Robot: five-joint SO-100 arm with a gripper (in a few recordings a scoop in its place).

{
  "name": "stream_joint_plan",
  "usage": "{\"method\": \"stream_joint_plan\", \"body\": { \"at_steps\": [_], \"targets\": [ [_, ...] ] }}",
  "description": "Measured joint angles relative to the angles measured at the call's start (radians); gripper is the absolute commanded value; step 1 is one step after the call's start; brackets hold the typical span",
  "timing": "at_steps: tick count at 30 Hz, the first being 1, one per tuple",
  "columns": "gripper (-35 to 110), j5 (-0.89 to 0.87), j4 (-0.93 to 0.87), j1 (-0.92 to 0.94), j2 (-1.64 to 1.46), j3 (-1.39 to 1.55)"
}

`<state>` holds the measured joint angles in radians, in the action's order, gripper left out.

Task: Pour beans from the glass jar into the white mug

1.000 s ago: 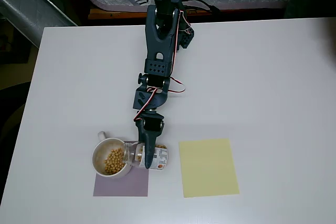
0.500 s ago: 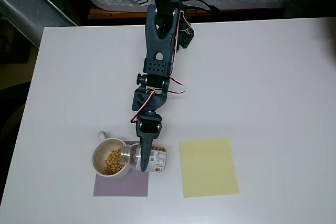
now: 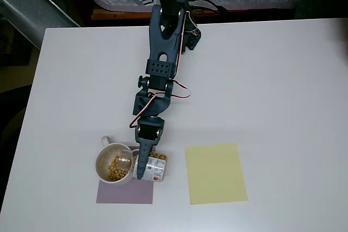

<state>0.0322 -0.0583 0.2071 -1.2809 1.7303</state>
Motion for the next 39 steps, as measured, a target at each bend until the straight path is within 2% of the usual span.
{"method": "stream_joint_plan", "body": {
  "at_steps": [17, 24, 39],
  "targets": [
    [0, -0.109, -0.109, 0.002, -0.002, -0.06],
    [0, -0.21, -0.132, -0.015, 0.0, -0.081],
    [0, -0.253, -0.199, -0.023, 0.049, -0.169]
  ]
}}
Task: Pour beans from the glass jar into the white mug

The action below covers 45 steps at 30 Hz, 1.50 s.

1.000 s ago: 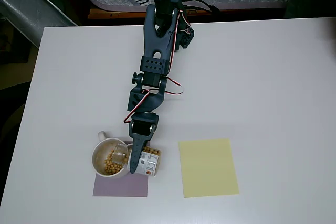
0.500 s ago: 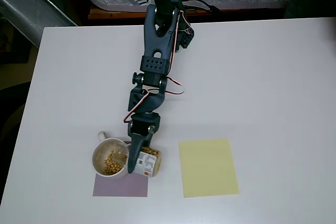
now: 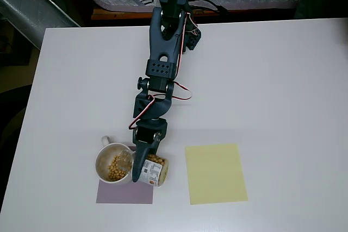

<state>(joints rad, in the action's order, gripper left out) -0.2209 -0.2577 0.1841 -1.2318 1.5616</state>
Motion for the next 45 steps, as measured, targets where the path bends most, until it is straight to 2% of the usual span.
{"method": "stream_joint_plan", "body": {
  "at_steps": [26, 45],
  "targets": [
    [0, -0.204, -0.103, 0.006, 0.055, -0.141],
    [0, -0.264, -0.161, 0.006, 0.074, -0.206]
  ]
}}
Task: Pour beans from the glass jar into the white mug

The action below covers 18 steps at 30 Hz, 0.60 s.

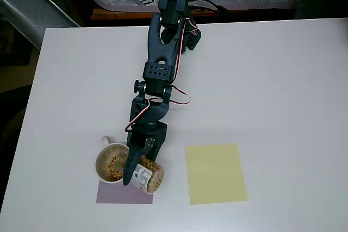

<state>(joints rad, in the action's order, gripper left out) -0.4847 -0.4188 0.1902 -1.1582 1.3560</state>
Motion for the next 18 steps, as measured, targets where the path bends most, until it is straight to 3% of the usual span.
{"method": "stream_joint_plan", "body": {
  "at_steps": [18],
  "targets": [
    [0, -0.018, 0.0, 0.012, 0.015, -0.012]
  ]
}}
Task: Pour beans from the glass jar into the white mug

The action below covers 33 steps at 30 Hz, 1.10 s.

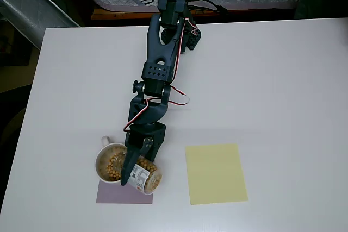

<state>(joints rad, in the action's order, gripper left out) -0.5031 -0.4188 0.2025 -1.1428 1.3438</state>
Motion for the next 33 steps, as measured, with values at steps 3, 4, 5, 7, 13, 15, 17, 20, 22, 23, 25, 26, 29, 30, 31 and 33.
{"method": "stream_joint_plan", "body": {
  "at_steps": [3, 4, 5, 7, 13, 15, 17, 20, 22, 23, 25, 26, 29, 30, 31, 33],
  "targets": [
    [0, 0.0, 0.0, 0.0, 0.0, 0.0],
    [0, -0.005, 0.0, 0.0, 0.0, 0.0],
    [0, -0.011, 0.0, 0.0, 0.0, -0.003],
    [0, -0.015, 0.0, -0.002, 0.002, -0.005],
    [0, 0.043, 0.0, -0.009, 0.002, -0.005],
    [2, 0.092, 0.0, -0.009, 0.002, -0.005],
    [4, 0.163, 0.0, -0.008, 0.002, -0.008],
    [6, 0.291, 0.0, -0.008, 0.003, -0.031],
    [7, 0.383, 0.0, -0.008, 0.003, -0.046],
    [8, 0.433, 0.0, -0.008, 0.003, -0.046],
    [8, 0.535, 0.0, -0.008, 0.003, -0.046],
    [8, 0.592, 0.0, -0.008, 0.003, -0.046],
    [6, 0.769, 0.043, -0.011, -0.015, 0.0],
    [6, 0.831, 0.071, -0.015, -0.031, 0.034],
    [5, 0.902, 0.103, -0.021, -0.052, 0.078],
    [7, 1.046, 0.17, -0.035, -0.109, 0.183]
  ]
}}
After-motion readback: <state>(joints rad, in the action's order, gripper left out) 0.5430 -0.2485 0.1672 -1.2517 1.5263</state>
